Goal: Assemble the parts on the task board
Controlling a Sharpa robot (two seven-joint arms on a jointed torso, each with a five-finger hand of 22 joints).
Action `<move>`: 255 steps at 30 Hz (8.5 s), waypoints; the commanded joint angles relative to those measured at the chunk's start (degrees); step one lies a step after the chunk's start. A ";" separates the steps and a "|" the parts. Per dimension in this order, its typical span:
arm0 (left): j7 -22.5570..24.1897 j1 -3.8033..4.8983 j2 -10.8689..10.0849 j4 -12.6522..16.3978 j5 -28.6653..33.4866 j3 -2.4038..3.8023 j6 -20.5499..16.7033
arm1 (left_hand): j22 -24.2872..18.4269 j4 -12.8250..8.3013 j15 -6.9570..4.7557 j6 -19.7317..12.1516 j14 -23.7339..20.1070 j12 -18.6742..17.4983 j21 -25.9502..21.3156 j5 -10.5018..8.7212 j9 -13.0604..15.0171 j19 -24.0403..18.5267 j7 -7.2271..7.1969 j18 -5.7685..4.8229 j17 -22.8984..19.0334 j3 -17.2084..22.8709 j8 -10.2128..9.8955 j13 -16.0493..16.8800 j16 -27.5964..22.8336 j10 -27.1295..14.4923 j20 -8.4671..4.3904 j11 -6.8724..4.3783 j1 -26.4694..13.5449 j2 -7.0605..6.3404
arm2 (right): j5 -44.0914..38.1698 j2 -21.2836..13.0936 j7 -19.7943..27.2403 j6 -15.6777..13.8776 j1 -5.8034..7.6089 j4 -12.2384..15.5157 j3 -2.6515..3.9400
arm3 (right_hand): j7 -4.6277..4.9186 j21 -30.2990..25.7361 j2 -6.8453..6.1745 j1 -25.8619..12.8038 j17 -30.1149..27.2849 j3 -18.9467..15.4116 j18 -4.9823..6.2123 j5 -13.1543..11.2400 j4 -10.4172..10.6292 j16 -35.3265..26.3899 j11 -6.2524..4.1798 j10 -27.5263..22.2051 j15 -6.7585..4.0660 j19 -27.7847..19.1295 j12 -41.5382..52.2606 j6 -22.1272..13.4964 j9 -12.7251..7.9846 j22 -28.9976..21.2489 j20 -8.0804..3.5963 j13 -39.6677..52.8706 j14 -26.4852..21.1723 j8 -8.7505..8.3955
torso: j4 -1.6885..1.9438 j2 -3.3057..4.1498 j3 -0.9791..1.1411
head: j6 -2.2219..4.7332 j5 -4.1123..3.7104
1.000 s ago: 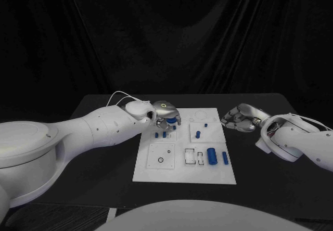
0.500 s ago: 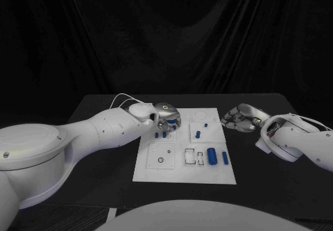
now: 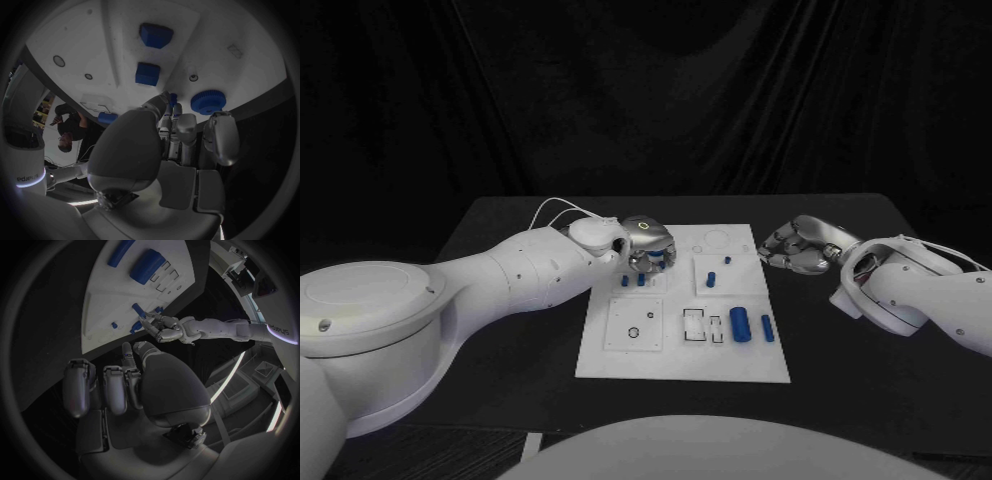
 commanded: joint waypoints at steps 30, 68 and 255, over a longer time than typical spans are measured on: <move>-1.32 -0.53 0.17 -1.40 -0.06 0.06 -0.77 | 9.57 0.46 0.06 0.57 -1.68 -1.46 -1.52 -1.79 0.56 -1.05 -0.03 0.20 -2.36 1.73 -0.24 0.55 -0.96 2.25 -0.03 0.02 -0.98 -0.27 | -0.09 0.20 -0.43 1.13 -0.33 -0.11 0.04 | 0.07 0.06 -0.23 0.12 9.81 0.38 0.86 0.21 0.12 -0.04 -0.15 6.10 -0.20 2.00 0.20 0.30 0.12 12.09 -0.17 15.08 4.93 0.28 | 0.02 -0.03 0.00 | -0.01 0.10; -5.06 8.15 -13.55 15.44 -0.05 0.05 -3.97 | 10.19 -1.83 0.17 10.78 1.35 -2.07 0.68 -1.19 3.92 0.62 1.73 -0.25 -2.77 2.14 3.47 2.06 -1.68 14.71 -0.28 0.25 0.14 1.24 | -0.08 0.15 -0.66 1.49 -0.75 -0.37 0.04 | 0.01 -0.10 -0.11 0.21 9.70 0.53 0.91 0.22 0.03 -0.10 -0.20 6.10 -0.24 1.93 0.20 0.45 0.16 12.03 -0.18 15.08 4.90 0.37 | -0.01 -0.14 0.04 | -0.01 0.29; 25.67 1.75 -37.63 38.39 100.23 -0.04 26.74 | -74.91 11.56 3.91 -47.21 -74.12 -15.70 -72.16 0.69 -11.50 -81.49 -6.41 5.34 -51.07 -21.84 -4.69 -7.33 -73.16 -52.31 3.76 -6.18 -16.09 7.12 | -40.06 10.84 1.89 7.92 8.63 -6.06 0.05 | -8.89 -15.81 -17.53 5.78 -6.34 1.40 3.60 -32.41 5.16 -10.61 0.57 -47.37 -1.52 -1.58 -76.58 -11.98 -6.31 7.14 -1.54 -68.76 1.85 -6.39 | 3.09 0.16 -3.47 | -0.01 -0.22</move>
